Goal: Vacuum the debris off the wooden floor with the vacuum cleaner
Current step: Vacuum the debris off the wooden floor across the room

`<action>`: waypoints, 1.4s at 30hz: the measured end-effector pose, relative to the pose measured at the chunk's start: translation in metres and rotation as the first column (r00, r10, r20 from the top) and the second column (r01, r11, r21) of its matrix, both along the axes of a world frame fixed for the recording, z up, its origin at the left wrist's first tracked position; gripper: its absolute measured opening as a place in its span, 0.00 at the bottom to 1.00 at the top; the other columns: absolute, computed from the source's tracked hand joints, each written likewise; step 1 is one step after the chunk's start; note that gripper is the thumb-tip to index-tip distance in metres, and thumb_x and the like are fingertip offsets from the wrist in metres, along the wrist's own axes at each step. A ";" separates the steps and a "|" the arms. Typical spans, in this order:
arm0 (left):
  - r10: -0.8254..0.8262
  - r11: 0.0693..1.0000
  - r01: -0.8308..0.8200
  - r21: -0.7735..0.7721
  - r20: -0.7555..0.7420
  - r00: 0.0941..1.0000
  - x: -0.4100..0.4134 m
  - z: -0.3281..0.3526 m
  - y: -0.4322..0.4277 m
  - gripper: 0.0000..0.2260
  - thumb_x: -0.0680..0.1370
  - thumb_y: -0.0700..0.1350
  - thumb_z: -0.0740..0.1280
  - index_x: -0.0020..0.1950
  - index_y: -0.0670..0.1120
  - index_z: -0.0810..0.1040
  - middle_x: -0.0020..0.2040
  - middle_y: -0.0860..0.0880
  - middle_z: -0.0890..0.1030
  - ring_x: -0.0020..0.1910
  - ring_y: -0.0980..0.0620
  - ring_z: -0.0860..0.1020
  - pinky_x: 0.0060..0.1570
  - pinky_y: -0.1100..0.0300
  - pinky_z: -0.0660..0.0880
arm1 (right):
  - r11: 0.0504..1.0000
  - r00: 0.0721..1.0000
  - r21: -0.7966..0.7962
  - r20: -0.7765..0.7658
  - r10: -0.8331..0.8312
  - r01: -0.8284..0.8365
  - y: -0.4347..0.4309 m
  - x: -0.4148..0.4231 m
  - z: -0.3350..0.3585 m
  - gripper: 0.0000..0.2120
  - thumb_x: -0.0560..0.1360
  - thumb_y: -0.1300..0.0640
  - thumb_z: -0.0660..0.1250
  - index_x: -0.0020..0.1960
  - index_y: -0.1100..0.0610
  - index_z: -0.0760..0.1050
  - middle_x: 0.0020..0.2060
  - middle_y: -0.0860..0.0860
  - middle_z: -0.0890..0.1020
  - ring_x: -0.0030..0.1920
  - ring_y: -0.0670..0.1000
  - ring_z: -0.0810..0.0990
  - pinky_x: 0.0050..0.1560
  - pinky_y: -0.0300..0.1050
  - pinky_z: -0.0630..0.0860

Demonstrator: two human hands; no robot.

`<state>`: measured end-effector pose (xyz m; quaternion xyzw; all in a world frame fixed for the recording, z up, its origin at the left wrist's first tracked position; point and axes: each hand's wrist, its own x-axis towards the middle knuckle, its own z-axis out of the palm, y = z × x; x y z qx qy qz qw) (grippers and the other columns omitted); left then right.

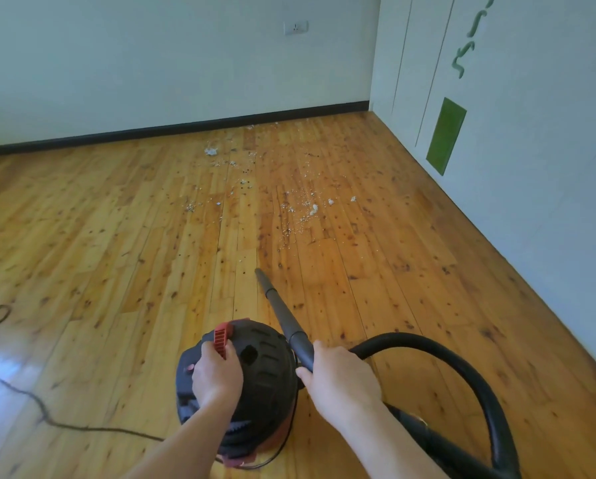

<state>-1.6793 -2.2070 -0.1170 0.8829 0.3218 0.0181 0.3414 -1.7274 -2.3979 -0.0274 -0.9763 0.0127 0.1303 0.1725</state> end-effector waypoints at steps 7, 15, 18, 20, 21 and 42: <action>0.022 0.998 -0.021 0.054 -0.018 1.000 0.011 -0.002 0.006 0.12 0.85 0.53 0.58 0.51 0.46 0.72 0.39 0.49 0.77 0.37 0.48 0.76 0.36 0.53 0.70 | 0.994 0.994 0.031 0.024 0.104 -0.105 0.018 0.022 0.007 0.22 0.84 0.41 0.60 0.71 0.53 0.69 0.59 0.52 0.82 0.57 0.53 0.84 0.49 0.44 0.79; 0.058 0.997 -0.060 0.053 0.032 0.998 0.020 -0.007 0.012 0.10 0.84 0.53 0.60 0.49 0.48 0.73 0.39 0.48 0.78 0.37 0.49 0.77 0.35 0.54 0.70 | 0.990 0.996 0.109 -0.011 0.090 -0.088 0.027 0.055 0.001 0.22 0.84 0.40 0.60 0.70 0.54 0.69 0.57 0.52 0.81 0.55 0.53 0.84 0.49 0.44 0.80; 0.069 0.996 -0.071 0.045 0.037 0.997 0.022 -0.010 0.013 0.11 0.84 0.53 0.60 0.48 0.47 0.74 0.40 0.46 0.79 0.36 0.48 0.77 0.34 0.55 0.70 | 0.990 0.995 0.105 -0.017 0.094 -0.092 0.032 0.066 -0.001 0.23 0.83 0.39 0.60 0.69 0.54 0.69 0.55 0.52 0.81 0.52 0.52 0.83 0.48 0.44 0.81; 0.080 0.996 -0.081 0.037 0.037 0.996 0.023 -0.010 0.013 0.11 0.84 0.53 0.60 0.47 0.48 0.74 0.41 0.46 0.79 0.36 0.48 0.78 0.35 0.55 0.71 | 0.989 0.995 0.111 -0.015 0.101 -0.099 0.034 0.068 -0.002 0.22 0.83 0.39 0.60 0.68 0.54 0.70 0.55 0.52 0.81 0.52 0.52 0.83 0.46 0.42 0.78; 0.082 0.996 -0.083 0.031 0.034 0.996 0.024 -0.010 0.014 0.11 0.84 0.53 0.60 0.47 0.48 0.74 0.41 0.46 0.79 0.37 0.48 0.78 0.36 0.55 0.71 | 0.988 0.995 0.122 -0.018 0.102 -0.099 0.036 0.068 -0.003 0.22 0.84 0.39 0.60 0.68 0.54 0.70 0.55 0.52 0.81 0.52 0.52 0.83 0.45 0.42 0.78; 0.036 0.999 -0.034 -0.027 0.067 0.997 0.025 -0.005 0.018 0.11 0.84 0.53 0.61 0.48 0.48 0.74 0.41 0.47 0.79 0.39 0.49 0.76 0.36 0.54 0.70 | 0.999 0.999 0.025 -0.028 -0.046 0.047 0.018 0.055 0.006 0.24 0.85 0.40 0.55 0.73 0.54 0.68 0.57 0.51 0.81 0.54 0.52 0.83 0.47 0.43 0.77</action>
